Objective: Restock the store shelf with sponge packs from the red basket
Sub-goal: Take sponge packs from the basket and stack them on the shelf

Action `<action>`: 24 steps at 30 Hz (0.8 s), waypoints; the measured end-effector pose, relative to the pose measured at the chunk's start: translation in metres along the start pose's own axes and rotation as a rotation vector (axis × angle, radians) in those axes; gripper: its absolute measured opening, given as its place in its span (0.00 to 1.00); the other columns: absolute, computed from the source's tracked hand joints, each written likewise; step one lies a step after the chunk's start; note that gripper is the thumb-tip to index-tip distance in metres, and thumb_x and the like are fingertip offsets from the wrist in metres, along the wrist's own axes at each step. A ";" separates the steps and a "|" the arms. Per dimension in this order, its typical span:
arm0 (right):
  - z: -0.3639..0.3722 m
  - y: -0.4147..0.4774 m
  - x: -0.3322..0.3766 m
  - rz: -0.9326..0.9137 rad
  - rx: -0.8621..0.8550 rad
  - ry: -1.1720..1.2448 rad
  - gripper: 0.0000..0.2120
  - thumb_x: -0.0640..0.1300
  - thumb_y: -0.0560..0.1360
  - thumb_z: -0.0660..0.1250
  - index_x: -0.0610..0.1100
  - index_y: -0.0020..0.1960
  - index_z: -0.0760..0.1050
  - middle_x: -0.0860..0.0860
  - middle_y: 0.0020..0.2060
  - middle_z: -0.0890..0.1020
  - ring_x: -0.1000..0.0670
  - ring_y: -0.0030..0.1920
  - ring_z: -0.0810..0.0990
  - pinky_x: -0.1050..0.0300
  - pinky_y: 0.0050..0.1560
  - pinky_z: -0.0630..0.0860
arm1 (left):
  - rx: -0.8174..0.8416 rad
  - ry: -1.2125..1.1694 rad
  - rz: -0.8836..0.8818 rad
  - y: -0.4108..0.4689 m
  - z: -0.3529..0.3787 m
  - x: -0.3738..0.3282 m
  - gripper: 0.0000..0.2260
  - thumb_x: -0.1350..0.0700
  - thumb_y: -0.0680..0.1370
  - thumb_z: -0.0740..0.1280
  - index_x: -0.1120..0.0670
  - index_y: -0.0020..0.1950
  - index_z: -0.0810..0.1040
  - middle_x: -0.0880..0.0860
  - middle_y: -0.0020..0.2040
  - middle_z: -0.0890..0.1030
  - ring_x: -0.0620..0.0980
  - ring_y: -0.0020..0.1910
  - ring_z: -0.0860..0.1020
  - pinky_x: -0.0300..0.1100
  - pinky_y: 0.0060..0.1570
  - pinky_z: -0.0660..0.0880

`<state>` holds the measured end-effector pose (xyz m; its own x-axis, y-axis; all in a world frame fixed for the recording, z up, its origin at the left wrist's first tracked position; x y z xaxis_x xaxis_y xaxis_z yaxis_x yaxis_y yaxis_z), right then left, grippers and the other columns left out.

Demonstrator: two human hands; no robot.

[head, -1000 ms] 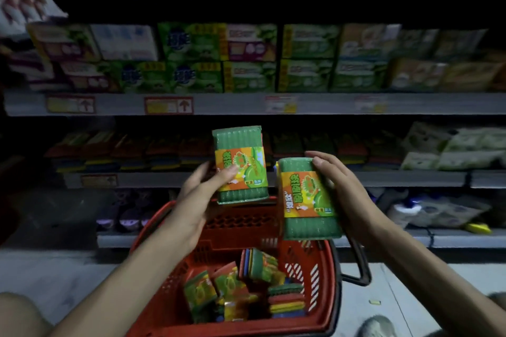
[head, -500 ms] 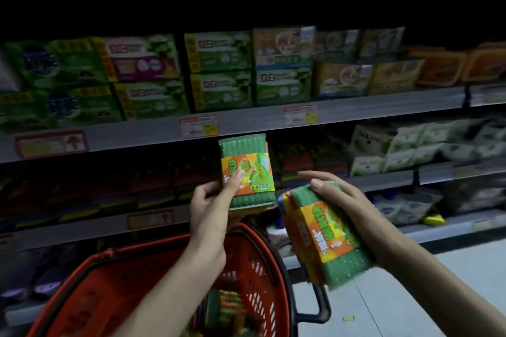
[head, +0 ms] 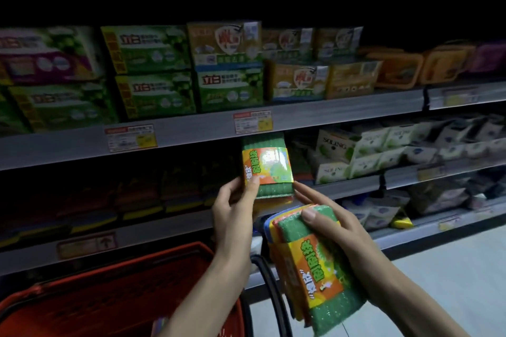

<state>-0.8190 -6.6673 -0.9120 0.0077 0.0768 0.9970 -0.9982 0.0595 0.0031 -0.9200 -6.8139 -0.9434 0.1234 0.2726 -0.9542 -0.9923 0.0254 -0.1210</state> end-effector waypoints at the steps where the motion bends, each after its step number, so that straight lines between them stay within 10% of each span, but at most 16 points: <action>1: -0.003 0.002 -0.001 -0.003 -0.009 0.013 0.28 0.52 0.71 0.70 0.60 0.72 0.73 0.63 0.57 0.85 0.48 0.55 0.87 0.58 0.48 0.83 | 0.019 0.015 0.011 0.000 0.003 0.002 0.28 0.33 0.65 0.76 0.43 0.62 0.83 0.50 0.60 0.85 0.53 0.59 0.84 0.58 0.62 0.79; 10: -0.029 0.024 -0.010 -0.059 -0.113 0.075 0.27 0.51 0.72 0.71 0.61 0.70 0.74 0.52 0.58 0.86 0.41 0.54 0.87 0.49 0.50 0.85 | 0.034 -0.027 0.074 -0.003 0.037 0.015 0.15 0.56 0.81 0.71 0.52 0.67 0.81 0.51 0.53 0.88 0.51 0.51 0.87 0.47 0.49 0.85; 24: -0.047 0.056 -0.021 -0.096 -0.185 0.107 0.27 0.51 0.72 0.71 0.55 0.71 0.74 0.48 0.59 0.86 0.44 0.55 0.87 0.54 0.48 0.84 | -0.012 -0.047 0.212 -0.005 0.074 0.031 0.12 0.54 0.85 0.61 0.52 0.67 0.77 0.44 0.54 0.86 0.39 0.50 0.84 0.32 0.44 0.78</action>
<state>-0.8718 -6.6185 -0.9369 0.1181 0.1660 0.9790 -0.9648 0.2526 0.0736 -0.9119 -6.7349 -0.9521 -0.0887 0.3152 -0.9449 -0.9958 -0.0487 0.0773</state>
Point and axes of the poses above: each hand's wrist, its own y-axis towards the middle knuckle, its own z-axis out of the palm, x = y × z, the point moved 1 cm from there along y, towards the middle knuckle
